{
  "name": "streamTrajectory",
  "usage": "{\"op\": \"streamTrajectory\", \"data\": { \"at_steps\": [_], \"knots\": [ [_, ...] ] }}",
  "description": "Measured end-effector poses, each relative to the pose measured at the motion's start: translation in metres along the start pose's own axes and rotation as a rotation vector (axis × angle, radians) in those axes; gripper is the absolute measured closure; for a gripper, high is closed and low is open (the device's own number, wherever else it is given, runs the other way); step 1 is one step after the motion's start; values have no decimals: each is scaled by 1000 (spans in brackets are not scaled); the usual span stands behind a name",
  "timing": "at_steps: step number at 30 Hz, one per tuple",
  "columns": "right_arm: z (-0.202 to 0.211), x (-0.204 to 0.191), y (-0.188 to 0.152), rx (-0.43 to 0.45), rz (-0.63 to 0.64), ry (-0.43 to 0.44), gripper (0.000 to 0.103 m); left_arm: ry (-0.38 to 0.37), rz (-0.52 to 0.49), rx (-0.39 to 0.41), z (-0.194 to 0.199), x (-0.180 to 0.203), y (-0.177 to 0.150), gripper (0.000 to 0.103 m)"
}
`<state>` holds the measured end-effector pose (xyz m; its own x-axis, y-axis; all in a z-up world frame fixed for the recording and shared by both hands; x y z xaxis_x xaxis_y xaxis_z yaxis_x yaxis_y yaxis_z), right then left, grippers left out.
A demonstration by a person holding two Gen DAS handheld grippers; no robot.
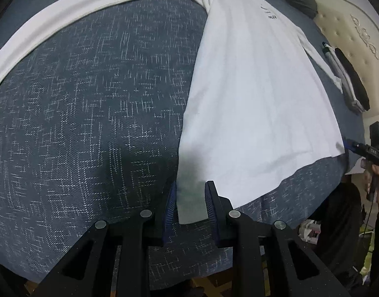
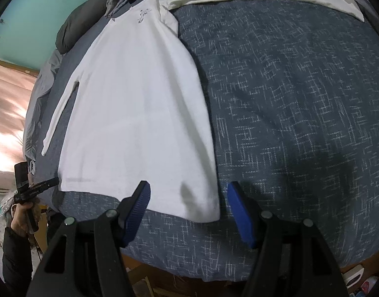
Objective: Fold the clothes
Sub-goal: 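Pinch the hem with both grippers, then pull the hem taut with both grippers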
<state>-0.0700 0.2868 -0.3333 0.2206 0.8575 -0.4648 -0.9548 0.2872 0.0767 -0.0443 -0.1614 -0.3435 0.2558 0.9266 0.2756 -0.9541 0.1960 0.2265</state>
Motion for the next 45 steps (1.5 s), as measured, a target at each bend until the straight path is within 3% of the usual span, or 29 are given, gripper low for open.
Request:
{"op": "streamTrajectory", "data": {
  "at_steps": [4, 6, 11, 13, 17, 30, 35, 39, 45],
  "knots": [
    [-7, 4, -4, -16, -10, -6, 37, -15, -9, -3, -7, 2, 1, 79],
    [-10, 7, -6, -24, -12, -19, 37, -16, -19, -3, -10, 4, 1, 89],
    [-14, 14, -8, -29, -18, -16, 42, -10, -35, 13, -8, 6, 2, 98],
    [-13, 14, -8, -19, 3, -19, 77, -4, -43, 23, -5, 8, 3, 99],
    [1, 8, -7, 17, 39, 6, 96, 1, -65, 61, 12, 15, 7, 99],
    [116, -25, 7, 192, 125, 170, 99, 13, -100, 220, 101, 31, 28, 100],
    [141, -42, 5, 205, 176, 169, 99, 34, -138, 245, 132, 41, 34, 100],
    [115, -30, 1, 152, 178, 95, 99, 57, -159, 202, 122, 41, 31, 100],
    [49, 8, -6, 74, 124, -9, 99, 46, -122, 111, 70, 34, 18, 100]
  ]
}}
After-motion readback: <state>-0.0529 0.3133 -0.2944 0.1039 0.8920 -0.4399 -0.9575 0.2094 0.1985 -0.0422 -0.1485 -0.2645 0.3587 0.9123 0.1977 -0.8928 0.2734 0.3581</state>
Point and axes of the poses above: each gripper's, at about its wrist camera, not at the fingertips, and z roughly against the way its jaws point, x to its right, y to its top, the point moved 5 cm from there along -z, roughly the way its jaws point, and after that the axes turned 12 degrees about -z, right-handed, at the moved point
